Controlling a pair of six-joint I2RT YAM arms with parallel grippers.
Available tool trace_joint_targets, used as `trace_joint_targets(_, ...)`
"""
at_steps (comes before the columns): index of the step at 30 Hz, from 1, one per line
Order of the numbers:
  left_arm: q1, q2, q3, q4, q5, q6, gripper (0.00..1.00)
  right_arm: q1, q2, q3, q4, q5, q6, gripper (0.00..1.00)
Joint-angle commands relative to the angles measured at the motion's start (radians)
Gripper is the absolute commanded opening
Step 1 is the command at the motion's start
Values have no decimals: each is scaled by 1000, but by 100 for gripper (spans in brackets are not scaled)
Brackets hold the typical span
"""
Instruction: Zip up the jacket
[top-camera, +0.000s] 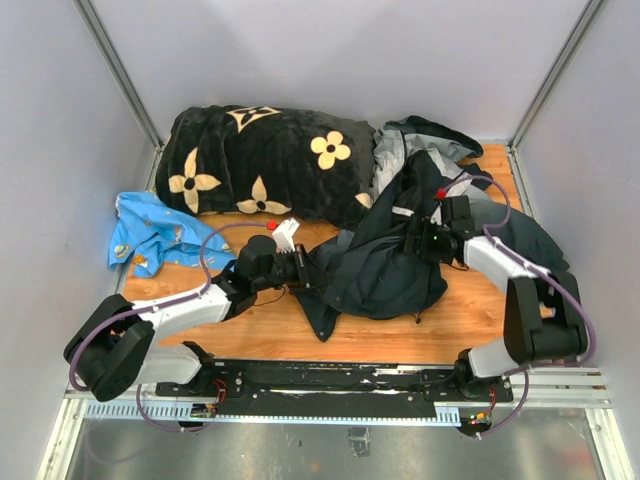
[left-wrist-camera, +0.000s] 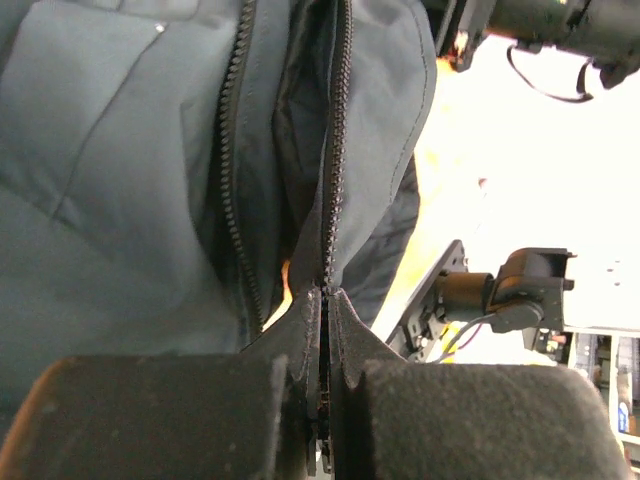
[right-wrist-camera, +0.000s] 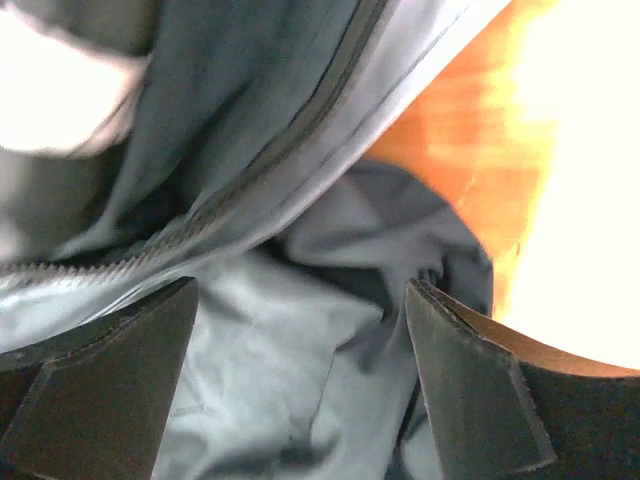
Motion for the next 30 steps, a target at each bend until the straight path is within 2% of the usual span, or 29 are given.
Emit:
trace_joint_targets(1,-14,10,17,146,18,-46,0,-9,-193,-104,-11,-109,-16,86)
trace_joint_targets(8,-42,15,-15,229,22,-101,0,45,-524,-275,42,-291,73,90)
trace_joint_targets(15,-62,-13,-30,284,18,-146,0,184,-752,-418,234,-365,254,93)
trace_joint_targets(25,-81,-19,-58,378,17,-219,0,434,-777,-562,612,-263,446,94)
trace_joint_targets(30,-89,-18,-88,455,2,-261,0,530,-743,-596,720,-200,473,94)
